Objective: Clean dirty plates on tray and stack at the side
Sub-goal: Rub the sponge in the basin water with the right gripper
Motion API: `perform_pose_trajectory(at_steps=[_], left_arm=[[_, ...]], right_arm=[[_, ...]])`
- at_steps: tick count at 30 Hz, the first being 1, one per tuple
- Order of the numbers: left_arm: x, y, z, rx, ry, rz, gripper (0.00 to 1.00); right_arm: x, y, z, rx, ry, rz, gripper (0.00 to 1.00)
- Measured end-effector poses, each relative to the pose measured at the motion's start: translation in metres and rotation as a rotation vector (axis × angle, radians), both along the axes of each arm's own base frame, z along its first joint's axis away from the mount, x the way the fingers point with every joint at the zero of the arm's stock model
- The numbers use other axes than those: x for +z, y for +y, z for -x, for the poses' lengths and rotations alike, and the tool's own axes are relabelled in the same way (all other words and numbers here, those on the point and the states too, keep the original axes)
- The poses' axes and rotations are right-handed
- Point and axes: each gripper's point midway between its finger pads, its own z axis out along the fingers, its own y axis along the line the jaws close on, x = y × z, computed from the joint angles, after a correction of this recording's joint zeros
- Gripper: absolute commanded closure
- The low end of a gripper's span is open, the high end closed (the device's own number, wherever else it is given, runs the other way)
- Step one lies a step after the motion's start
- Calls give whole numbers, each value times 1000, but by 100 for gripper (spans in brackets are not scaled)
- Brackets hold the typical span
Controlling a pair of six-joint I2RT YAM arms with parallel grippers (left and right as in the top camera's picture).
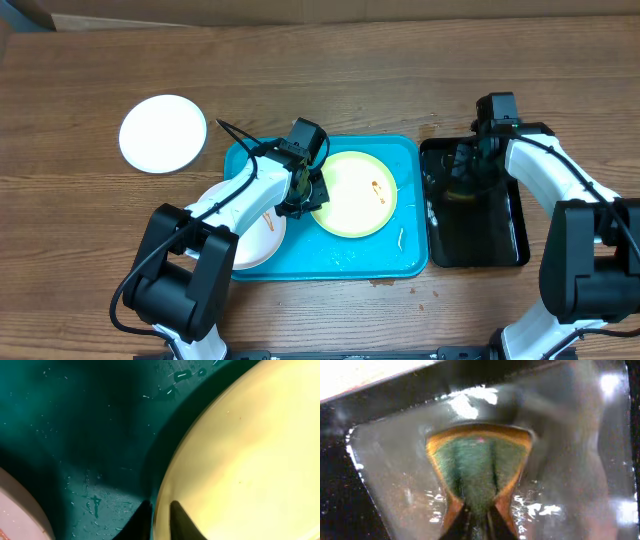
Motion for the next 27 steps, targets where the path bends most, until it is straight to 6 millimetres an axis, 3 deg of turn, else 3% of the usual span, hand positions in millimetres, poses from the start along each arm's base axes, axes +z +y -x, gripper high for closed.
perform_pose_trajectory(at_steps=[5, 8, 10, 13, 14, 16, 17, 27], left_arm=[[0, -1, -2, -12, -9, 2, 96], [0, -1, -2, -17, -12, 3, 90], [0, -1, -2, -19, -13, 3, 83], [0, -1, -2, -20, -13, 2, 80], [0, -1, -2, -20, -13, 3, 80], [0, -1, -2, -19, -13, 3, 93], [0, -1, -2, -16, -12, 3, 96], [0, -1, -2, -23, -13, 3, 91]], right_arm=[[0, 0, 10, 1, 45, 2, 96], [6, -1, 16, 1, 83, 6, 96], [14, -1, 11, 1, 76, 11, 96], [25, -1, 2, 9, 44, 33, 96], [27, -1, 0, 12, 35, 42, 96], [30, 2, -1, 23, 26, 62, 96], [31, 3, 0, 30, 27, 71, 96], [30, 10, 13, 69, 70, 159, 96]])
